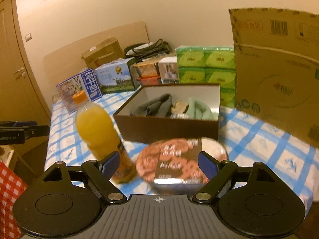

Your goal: Organize soft objects

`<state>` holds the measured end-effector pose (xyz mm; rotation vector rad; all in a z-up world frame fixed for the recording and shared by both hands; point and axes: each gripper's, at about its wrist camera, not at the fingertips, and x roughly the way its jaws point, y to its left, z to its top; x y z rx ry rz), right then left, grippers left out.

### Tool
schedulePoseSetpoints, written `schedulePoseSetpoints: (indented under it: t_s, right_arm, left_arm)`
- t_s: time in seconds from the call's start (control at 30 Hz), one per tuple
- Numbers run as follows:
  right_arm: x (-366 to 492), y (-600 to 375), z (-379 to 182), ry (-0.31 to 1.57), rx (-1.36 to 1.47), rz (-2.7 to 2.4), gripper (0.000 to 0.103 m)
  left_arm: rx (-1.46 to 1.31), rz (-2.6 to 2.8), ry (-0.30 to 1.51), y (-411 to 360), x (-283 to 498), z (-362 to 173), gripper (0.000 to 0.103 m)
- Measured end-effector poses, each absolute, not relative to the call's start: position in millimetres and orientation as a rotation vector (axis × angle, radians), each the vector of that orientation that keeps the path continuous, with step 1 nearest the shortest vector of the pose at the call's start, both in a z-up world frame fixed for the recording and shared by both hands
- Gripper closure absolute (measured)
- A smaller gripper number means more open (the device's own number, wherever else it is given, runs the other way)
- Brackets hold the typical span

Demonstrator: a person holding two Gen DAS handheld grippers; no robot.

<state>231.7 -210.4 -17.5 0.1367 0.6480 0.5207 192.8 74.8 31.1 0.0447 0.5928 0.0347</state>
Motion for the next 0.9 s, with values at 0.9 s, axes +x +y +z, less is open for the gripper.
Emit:
schedulePoseSetpoints:
  t_s: [0.9]
  right_arm:
    - [97,-228,-70,0.845,0.141,0.510,0.018]
  left_arm:
    - [-0.004,0.085,0.808,-17,56,-42,0.032]
